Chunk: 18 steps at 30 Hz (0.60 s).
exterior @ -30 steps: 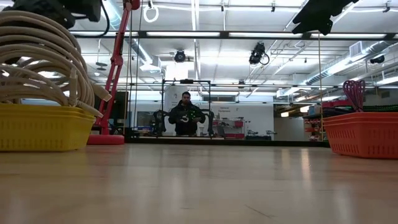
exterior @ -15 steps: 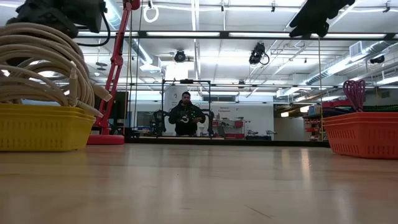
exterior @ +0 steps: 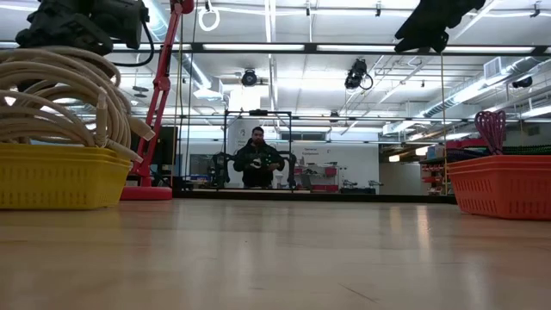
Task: Pick & Place USB Port
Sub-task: Put the light brown HDMI cable into the yellow bin
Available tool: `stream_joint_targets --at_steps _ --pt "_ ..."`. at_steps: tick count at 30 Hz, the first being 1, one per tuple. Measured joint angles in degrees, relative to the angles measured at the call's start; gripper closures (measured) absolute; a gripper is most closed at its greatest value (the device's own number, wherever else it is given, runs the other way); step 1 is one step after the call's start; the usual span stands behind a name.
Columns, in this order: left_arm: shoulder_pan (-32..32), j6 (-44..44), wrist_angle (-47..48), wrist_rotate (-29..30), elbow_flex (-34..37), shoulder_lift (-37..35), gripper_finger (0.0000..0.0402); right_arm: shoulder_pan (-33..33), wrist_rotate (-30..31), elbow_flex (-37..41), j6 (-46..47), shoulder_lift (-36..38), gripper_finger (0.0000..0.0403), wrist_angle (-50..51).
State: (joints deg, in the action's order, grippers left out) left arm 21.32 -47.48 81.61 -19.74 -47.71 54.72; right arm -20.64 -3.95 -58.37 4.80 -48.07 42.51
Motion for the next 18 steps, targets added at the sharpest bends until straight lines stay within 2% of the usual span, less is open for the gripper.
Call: stream_joint_targets --at_steps 18 --pt "0.00 1.63 -0.72 -1.02 -0.04 -0.19 0.0347 0.00 0.02 0.00 -0.86 0.00 0.0215 -0.10"
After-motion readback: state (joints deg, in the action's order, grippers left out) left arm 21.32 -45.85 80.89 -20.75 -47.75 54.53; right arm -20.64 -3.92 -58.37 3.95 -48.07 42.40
